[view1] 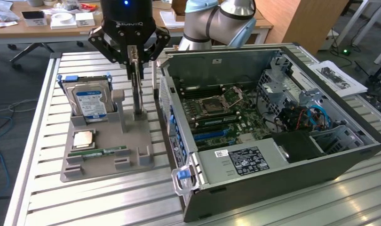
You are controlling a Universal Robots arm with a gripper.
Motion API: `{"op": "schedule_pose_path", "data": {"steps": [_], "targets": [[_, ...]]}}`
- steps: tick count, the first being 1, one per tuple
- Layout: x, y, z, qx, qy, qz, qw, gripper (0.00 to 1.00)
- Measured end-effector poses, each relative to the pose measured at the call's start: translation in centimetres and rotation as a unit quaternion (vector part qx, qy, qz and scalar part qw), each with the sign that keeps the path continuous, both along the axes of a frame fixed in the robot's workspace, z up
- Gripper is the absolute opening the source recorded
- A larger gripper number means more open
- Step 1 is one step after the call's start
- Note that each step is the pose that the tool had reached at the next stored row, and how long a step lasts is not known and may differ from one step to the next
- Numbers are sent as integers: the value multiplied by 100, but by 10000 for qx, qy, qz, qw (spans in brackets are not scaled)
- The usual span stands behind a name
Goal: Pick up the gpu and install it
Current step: 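Pick up the gpu and move the gpu toward the slot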
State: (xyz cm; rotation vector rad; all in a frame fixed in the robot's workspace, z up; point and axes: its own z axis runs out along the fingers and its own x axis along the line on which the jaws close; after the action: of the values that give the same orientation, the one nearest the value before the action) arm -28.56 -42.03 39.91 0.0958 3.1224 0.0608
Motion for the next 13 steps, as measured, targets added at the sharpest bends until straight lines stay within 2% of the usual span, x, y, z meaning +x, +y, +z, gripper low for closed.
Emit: {"op": "schedule_pose_path", "data": {"steps": [13], "targets": [[0,0,181,31,-1,1,10000,27]]}}
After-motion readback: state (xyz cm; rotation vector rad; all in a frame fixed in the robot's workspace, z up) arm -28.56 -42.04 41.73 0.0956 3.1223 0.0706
